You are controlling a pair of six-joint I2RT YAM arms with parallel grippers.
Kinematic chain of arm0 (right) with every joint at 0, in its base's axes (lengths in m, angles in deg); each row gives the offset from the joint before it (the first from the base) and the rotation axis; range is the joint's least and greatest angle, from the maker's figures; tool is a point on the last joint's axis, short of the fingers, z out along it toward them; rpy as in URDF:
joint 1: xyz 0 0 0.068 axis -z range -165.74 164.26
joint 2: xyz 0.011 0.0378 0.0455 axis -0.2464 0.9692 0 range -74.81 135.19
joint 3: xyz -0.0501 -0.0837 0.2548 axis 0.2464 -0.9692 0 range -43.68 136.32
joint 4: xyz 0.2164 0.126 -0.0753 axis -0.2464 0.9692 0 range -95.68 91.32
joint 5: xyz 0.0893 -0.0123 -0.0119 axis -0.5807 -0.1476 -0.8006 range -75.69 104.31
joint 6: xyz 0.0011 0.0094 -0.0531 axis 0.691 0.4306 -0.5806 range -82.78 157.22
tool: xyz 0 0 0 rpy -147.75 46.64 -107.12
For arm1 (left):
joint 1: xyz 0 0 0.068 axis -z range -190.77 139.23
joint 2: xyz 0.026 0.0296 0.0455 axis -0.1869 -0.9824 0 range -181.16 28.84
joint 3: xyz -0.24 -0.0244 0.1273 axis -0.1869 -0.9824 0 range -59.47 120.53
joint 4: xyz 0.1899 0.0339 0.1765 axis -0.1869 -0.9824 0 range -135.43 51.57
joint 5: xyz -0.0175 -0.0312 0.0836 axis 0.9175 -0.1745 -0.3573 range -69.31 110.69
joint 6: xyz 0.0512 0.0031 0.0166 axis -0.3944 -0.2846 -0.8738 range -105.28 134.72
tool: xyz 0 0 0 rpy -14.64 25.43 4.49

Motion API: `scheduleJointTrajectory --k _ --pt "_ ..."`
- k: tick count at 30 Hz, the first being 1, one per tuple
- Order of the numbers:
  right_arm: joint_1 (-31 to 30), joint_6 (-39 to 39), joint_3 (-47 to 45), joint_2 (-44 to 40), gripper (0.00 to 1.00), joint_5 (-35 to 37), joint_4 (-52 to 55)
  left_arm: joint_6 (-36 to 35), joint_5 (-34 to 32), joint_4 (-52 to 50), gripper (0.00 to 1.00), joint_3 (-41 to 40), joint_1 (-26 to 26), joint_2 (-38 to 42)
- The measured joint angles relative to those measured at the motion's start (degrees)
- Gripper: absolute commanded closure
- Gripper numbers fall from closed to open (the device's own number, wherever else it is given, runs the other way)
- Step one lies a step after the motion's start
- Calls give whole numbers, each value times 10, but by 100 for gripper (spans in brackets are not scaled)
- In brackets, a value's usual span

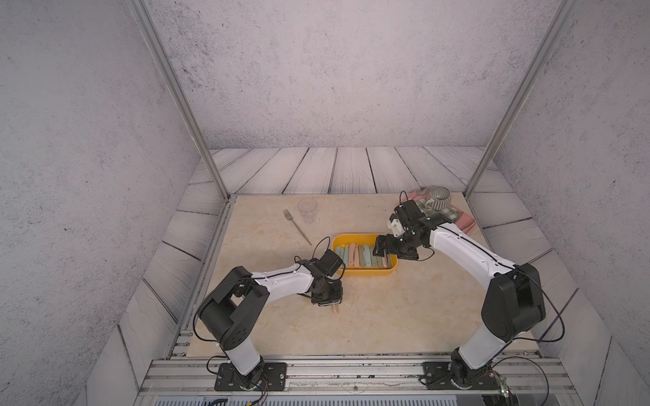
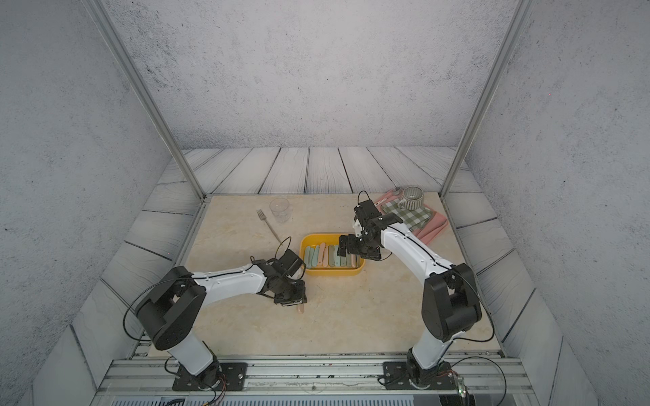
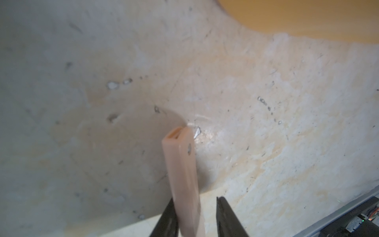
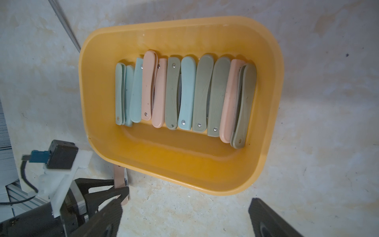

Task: Take the fruit knife out of the storage box
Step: Place the fruit knife at the center of the board.

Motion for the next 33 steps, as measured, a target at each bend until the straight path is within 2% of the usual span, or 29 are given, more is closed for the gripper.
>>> scheduleJointTrajectory --k 6,13,16,19,24,26,33 --pt "-3 1 0 0 1 0 0 0 -31 -33 55 0 0 14" --pt "-10 1 10 6 1 1 1 -8 -86 -80 49 5 0 64" --pt "-16 1 27 22 0 1 1 -17 -110 -99 43 24 0 86" --pt "-24 1 45 41 10 2 1 -27 -135 -117 39 55 0 112" --pt "-35 2 83 89 33 3 -3 -47 -171 -134 32 94 -1 159" --pt "-37 0 98 114 46 6 -5 -53 -184 -137 30 98 -2 178" --pt "-39 -2 136 194 53 36 -7 -66 -195 -152 30 99 -9 205"
